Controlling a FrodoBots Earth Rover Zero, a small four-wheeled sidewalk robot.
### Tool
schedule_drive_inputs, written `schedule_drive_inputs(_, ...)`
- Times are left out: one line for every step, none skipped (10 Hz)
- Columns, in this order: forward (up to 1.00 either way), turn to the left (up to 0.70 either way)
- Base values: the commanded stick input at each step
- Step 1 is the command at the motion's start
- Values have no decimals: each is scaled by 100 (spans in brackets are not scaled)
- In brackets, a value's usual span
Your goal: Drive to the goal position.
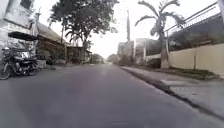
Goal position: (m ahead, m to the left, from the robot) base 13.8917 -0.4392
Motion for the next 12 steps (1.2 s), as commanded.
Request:
schedule_drive_inputs(100, 0)
schedule_drive_inputs(100, 0)
schedule_drive_inputs(100, 0)
schedule_drive_inputs(100, 0)
schedule_drive_inputs(100, 0)
schedule_drive_inputs(100, 0)
schedule_drive_inputs(100, 0)
schedule_drive_inputs(100, 0)
schedule_drive_inputs(100, 0)
schedule_drive_inputs(100, 0)
schedule_drive_inputs(100, 0)
schedule_drive_inputs(100, 0)
